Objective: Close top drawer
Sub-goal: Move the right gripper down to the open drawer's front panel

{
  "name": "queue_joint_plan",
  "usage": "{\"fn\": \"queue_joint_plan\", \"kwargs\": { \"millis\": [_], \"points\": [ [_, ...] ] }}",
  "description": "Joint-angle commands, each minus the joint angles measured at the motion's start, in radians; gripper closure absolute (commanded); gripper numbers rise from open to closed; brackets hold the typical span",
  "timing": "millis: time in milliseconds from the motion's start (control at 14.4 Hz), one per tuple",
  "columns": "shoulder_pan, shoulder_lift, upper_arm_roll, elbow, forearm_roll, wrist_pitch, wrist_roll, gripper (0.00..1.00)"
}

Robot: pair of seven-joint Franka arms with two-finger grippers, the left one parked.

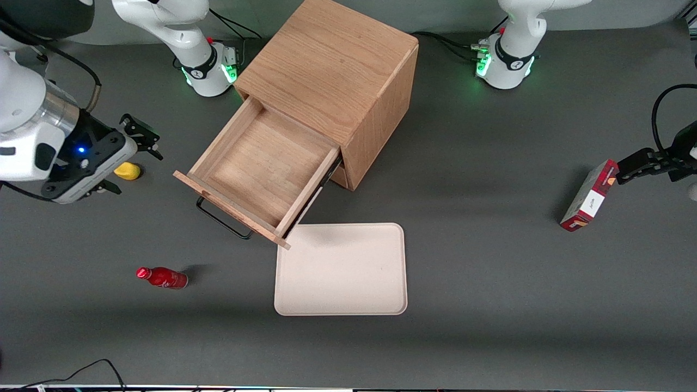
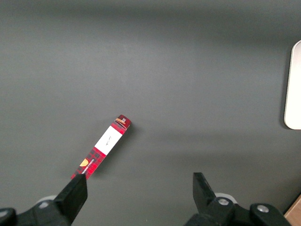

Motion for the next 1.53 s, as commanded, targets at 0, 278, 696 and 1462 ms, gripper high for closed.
{"fn": "queue_joint_plan", "kwargs": {
  "millis": [0,278,696,1462],
  "points": [
    [0.003,0.093,0.0,0.109,0.013,-0.027,-0.101,0.0],
    [0.004,0.252,-0.005,0.267,0.027,-0.135,-0.17,0.0],
    [0.003,0.363,-0.003,0.261,0.052,-0.143,-0.086,0.0],
    [0.001,0.467,-0.007,0.224,0.099,-0.127,0.011,0.0]
  ]
}}
